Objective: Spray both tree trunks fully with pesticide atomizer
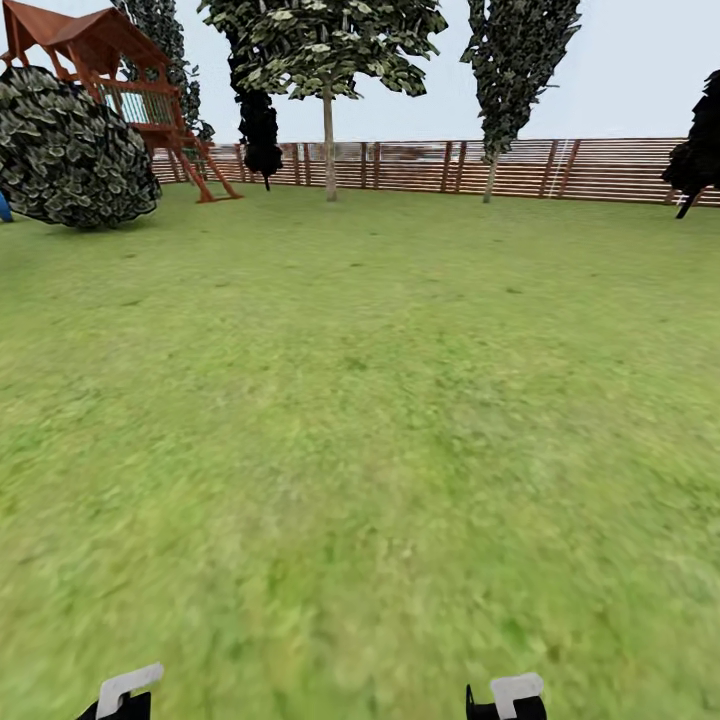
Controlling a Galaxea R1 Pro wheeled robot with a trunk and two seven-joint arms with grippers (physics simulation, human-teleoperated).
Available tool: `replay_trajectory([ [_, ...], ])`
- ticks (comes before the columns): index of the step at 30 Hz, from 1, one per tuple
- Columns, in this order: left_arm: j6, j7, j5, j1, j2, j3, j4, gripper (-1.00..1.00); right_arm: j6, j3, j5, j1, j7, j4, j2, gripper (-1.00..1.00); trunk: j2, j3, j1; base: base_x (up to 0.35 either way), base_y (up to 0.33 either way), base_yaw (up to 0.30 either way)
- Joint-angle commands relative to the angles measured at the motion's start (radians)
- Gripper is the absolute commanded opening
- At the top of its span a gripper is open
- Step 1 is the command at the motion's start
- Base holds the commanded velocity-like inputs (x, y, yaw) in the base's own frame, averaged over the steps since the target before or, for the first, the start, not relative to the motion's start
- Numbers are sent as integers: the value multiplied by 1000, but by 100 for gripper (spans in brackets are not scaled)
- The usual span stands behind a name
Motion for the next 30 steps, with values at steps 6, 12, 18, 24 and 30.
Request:
replay_trajectory([
  [6, -1, 0, 0, 0, 1, 0, 0, -100, 0, 0, 0, 0, 0, 0, 0, 100, 0, 0, 0, 337, 0, 0],
  [12, -1, 0, 0, 0, -1, -1, 0, -100, 0, 0, 0, 0, 0, 0, 0, 100, 0, 0, 0, 337, 0, 0],
  [18, -1, 0, 0, 0, -1, -1, 0, -100, 0, 0, 0, 0, 0, 0, 0, 100, 0, 0, 0, 337, 0, 0],
  [24, -1, 0, 0, 0, -1, -1, 0, -100, 0, 0, 0, 0, 0, 0, 0, 100, 0, 0, 0, 337, 0, 0],
  [30, -1, 0, 0, 0, -1, 0, 0, -100, 0, 0, 0, 0, 0, 0, 0, 100, 0, 0, 0, 337, 0, 0],
])
